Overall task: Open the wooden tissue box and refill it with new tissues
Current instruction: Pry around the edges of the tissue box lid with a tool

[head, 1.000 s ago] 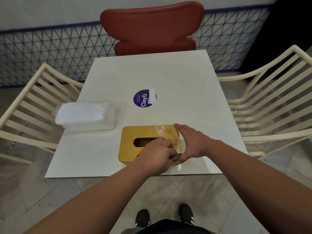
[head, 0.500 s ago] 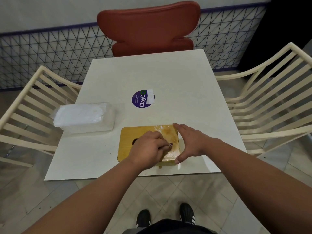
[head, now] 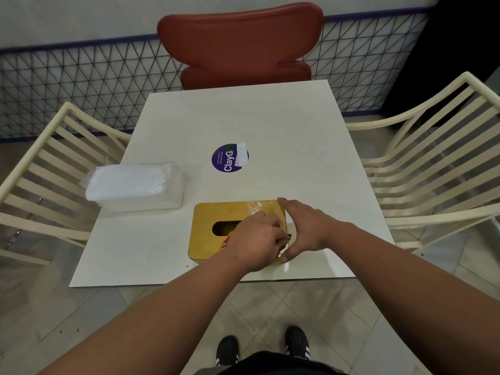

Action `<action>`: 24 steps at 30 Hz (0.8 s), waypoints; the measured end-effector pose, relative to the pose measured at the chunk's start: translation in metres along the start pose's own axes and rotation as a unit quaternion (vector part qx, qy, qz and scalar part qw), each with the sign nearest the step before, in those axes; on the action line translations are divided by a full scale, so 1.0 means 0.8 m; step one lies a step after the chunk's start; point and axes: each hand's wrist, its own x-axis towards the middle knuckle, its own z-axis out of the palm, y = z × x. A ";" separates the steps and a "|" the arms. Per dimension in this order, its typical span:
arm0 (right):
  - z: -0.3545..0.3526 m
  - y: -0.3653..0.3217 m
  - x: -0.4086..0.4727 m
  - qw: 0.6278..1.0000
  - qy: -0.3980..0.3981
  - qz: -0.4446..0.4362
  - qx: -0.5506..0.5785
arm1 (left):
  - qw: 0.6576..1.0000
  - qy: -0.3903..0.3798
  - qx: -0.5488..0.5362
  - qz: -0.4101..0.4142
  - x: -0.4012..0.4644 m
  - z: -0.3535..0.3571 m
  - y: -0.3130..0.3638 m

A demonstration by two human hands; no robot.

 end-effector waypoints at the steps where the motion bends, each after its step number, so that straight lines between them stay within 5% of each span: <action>1: 0.000 0.000 0.000 1.000 0.001 0.000 0.000 | 1.000 -0.006 -0.005 0.017 -0.006 -0.001 -0.005; 7: 0.000 0.000 0.000 1.000 -0.001 0.002 -0.002 | 0.999 0.042 -0.016 -0.014 0.006 0.001 -0.021; 12: -0.002 -0.001 0.000 1.000 -0.003 -0.001 -0.005 | 0.999 -0.005 -0.012 0.046 -0.026 -0.002 -0.019; 24: -0.006 0.000 -0.001 0.999 -0.003 -0.004 -0.035 | 1.000 0.008 -0.005 0.016 -0.050 -0.003 -0.018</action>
